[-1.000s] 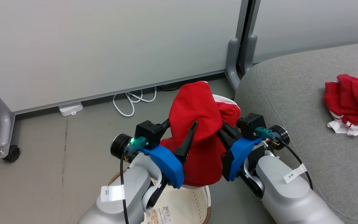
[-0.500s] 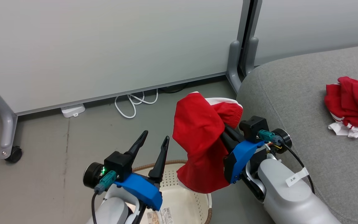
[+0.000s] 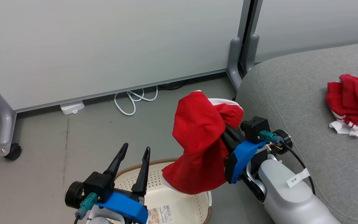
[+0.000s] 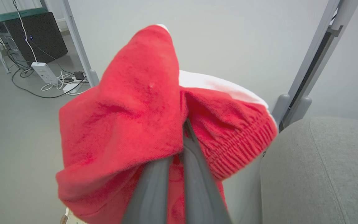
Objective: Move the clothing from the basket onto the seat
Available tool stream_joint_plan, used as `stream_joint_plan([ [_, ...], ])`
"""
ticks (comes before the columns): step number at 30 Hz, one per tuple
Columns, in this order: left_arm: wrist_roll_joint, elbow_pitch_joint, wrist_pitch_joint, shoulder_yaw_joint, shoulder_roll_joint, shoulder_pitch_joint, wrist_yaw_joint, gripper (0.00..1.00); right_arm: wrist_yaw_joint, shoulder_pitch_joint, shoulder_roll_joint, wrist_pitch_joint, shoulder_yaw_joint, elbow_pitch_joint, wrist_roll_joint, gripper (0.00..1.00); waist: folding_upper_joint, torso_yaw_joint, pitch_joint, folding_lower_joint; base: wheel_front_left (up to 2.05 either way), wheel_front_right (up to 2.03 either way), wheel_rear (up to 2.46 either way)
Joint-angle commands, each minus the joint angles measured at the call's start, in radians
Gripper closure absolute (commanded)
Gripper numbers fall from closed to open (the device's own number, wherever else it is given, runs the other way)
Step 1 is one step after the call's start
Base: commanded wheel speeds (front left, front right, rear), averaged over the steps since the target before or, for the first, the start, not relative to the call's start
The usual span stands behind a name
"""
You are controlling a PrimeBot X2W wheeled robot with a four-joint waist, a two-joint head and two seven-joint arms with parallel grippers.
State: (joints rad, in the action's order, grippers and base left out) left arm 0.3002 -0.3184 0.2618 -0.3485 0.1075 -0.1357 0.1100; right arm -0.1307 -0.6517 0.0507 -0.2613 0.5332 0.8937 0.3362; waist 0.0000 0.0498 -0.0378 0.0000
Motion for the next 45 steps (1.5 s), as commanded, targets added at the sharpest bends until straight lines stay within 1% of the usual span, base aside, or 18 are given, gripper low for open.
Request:
stream_joint_plan([
  [1, -0.009, 0.006, 0.005, 0.011, -0.005, 0.009, 0.008, 0.0, 0.0, 0.0, -0.001, -0.005, -0.004, -0.004, -0.006, 1.0, 0.0, 0.001, -0.001, 0.0, 0.0, 0.0, 0.0],
  [9, -0.05, 0.0, 0.005, 0.046, -0.031, 0.022, 0.02, 0.0, 0.0, 0.006, -0.001, -0.005, -0.004, -0.008, -0.003, 1.0, 0.0, 0.017, -0.001, 0.0, 0.0, 0.0, 0.0],
  [14, -0.059, 0.004, 0.005, 0.063, -0.036, 0.026, 0.022, 0.0, 0.0, 0.001, 0.0, -0.005, 0.001, -0.013, 0.002, 1.0, 0.0, 0.056, -0.004, 0.0, 0.0, 0.0, 0.0],
  [18, -0.064, 0.004, 0.005, 0.059, -0.04, 0.026, 0.02, 0.0, 0.0, -0.001, 0.002, -0.005, -0.003, -0.014, 0.001, 1.0, 0.0, 0.085, -0.006, 0.0, 0.0, 0.0, 0.0],
  [24, -0.059, 0.003, 0.005, 0.041, -0.041, 0.017, 0.021, 0.0, 0.0, 0.004, 0.003, -0.005, -0.007, -0.02, 0.002, 1.0, 0.0, 0.158, -0.01, 0.0, 0.0, 0.0, 0.0],
  [35, -0.055, -0.002, 0.005, 0.03, -0.029, 0.001, 0.021, 0.0, 0.0, 0.007, 0.002, -0.005, -0.005, -0.031, 0.006, 1.0, 0.0, 0.312, -0.031, 0.0, 0.0, 0.0, 0.0],
  [45, -0.047, -0.008, 0.005, 0.004, -0.015, -0.009, 0.021, 0.0, 0.0, 0.024, 0.0, -0.005, -0.015, -0.041, 0.009, 1.0, 0.0, 0.434, -0.043, 0.0, 0.0, 0.0, 0.0],
])
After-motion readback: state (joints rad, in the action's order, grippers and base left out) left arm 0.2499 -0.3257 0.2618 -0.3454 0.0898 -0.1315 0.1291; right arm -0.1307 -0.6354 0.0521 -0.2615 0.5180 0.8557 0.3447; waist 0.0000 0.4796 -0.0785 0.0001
